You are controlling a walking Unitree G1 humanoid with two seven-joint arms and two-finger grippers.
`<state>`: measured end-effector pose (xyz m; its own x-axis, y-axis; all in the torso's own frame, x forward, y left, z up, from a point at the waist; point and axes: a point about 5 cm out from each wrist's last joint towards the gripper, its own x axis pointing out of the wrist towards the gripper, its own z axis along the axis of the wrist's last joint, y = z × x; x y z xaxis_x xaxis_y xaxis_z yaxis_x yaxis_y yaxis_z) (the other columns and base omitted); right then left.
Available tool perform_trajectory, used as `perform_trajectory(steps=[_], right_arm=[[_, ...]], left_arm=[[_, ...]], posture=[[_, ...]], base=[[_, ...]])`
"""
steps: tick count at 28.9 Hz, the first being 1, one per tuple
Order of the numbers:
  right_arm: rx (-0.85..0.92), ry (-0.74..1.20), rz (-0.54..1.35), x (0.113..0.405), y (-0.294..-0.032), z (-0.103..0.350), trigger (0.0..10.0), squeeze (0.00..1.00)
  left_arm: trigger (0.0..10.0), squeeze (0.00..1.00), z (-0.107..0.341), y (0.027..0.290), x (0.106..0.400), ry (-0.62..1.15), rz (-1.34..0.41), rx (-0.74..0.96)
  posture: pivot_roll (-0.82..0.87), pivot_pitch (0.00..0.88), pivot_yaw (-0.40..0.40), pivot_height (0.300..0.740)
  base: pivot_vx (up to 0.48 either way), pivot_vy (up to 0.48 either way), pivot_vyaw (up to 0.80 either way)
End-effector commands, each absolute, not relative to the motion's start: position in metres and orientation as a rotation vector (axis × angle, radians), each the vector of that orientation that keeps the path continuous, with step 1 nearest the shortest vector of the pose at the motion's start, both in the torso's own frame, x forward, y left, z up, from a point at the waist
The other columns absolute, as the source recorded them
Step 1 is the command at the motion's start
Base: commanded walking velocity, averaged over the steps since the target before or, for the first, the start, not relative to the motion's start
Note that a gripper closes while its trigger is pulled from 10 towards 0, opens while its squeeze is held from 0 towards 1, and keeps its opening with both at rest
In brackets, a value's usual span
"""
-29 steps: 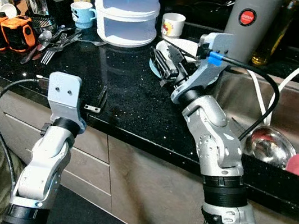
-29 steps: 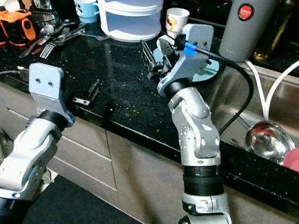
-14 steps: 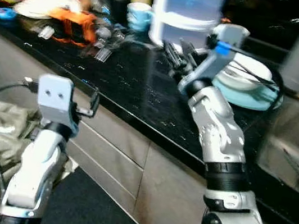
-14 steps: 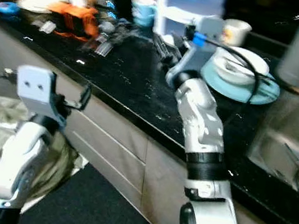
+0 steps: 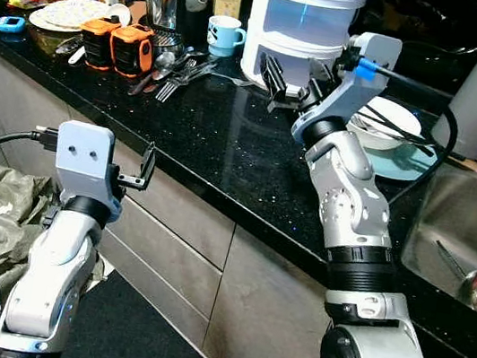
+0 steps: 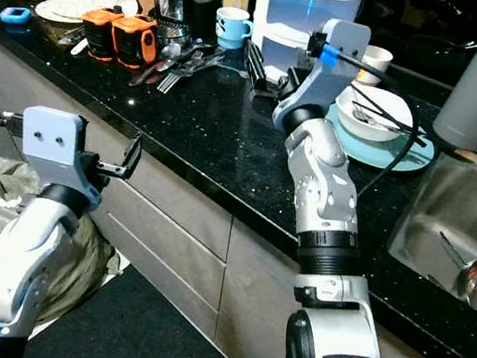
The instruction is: Kitchen organization
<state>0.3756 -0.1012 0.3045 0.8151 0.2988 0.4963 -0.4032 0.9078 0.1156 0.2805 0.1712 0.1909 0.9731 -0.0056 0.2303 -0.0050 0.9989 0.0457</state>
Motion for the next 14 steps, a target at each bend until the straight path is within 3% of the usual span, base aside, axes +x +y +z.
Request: perform_trajectory(steps=[1, 6, 7, 8, 14], right_arm=[[0.219, -0.512, 0.345, 0.3773, -0.1066, 0.3082, 10.0, 1.00], [0.218, -0.514, 0.326, 0.3793, -0.1078, 0.3091, 10.0, 0.97], [0.217, -0.513, 0.324, 0.3795, -0.1073, 0.3090, 10.0, 0.29], [0.217, -0.513, 0.323, 0.3796, -0.1068, 0.3088, 10.0, 0.00], [0.220, -0.518, 0.315, 0.3800, -0.1071, 0.3085, 10.0, 0.00]], left_arm=[[10.0, 0.00, 0.1964, 0.1698, 0.2804, -0.246, -0.009, 0.063], [10.0, 0.00, 0.1980, 0.1679, 0.2793, -0.252, -0.040, 0.055], [10.0, 0.00, 0.1976, 0.1672, 0.2788, -0.249, -0.048, 0.048], [10.0, 0.00, 0.1971, 0.1665, 0.2787, -0.244, -0.054, 0.049], [10.0, 0.00, 0.1972, 0.1634, 0.2796, -0.241, -0.063, 0.030]], posture=[[0.16, 0.000, -0.010, 0.740], [0.15, 0.000, -0.009, 0.740], [0.15, 0.000, -0.008, 0.740], [0.15, 0.000, -0.009, 0.740], [0.15, 0.000, -0.007, 0.740]], base=[[0.000, 0.000, 0.00], [0.000, 0.000, 0.00], [0.000, -0.289, 0.00], [0.000, -0.461, 0.00], [0.000, -0.460, 0.00]])
